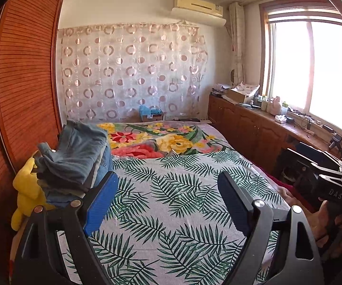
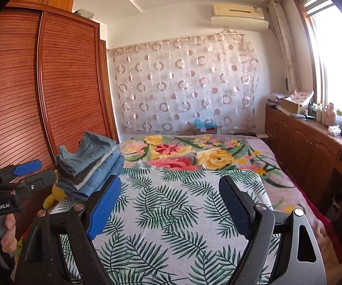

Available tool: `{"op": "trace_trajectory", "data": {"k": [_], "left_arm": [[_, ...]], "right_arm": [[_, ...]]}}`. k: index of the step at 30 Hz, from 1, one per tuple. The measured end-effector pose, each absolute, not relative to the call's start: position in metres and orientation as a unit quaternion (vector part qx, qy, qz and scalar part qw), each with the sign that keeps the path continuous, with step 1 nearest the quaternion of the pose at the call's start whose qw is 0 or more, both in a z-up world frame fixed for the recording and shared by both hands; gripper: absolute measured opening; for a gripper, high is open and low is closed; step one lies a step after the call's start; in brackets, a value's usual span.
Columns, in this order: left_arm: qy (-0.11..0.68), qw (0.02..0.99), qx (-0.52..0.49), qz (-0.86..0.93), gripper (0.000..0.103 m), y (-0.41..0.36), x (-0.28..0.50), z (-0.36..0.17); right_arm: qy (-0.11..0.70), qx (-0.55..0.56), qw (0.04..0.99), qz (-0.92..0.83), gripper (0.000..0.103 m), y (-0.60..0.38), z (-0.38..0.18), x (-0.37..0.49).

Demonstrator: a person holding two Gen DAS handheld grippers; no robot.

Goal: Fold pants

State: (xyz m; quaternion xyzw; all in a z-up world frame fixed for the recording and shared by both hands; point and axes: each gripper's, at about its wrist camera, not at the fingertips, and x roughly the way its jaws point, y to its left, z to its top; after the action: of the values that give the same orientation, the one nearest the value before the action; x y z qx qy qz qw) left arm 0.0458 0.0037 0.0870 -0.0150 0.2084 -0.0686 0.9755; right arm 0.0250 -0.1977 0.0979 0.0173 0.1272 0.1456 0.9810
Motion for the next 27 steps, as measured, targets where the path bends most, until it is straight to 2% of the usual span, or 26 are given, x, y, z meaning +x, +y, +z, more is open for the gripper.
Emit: {"op": "trace_trajectory", "data": {"k": [27], "left_arm": [[0.204,0.977,-0.017,-0.053,0.086,0.015,0.045,0.086]], "right_arm": [[0.119,0.015,0.982,0.143,0.086,-0.197,0.090,0.025]]}}
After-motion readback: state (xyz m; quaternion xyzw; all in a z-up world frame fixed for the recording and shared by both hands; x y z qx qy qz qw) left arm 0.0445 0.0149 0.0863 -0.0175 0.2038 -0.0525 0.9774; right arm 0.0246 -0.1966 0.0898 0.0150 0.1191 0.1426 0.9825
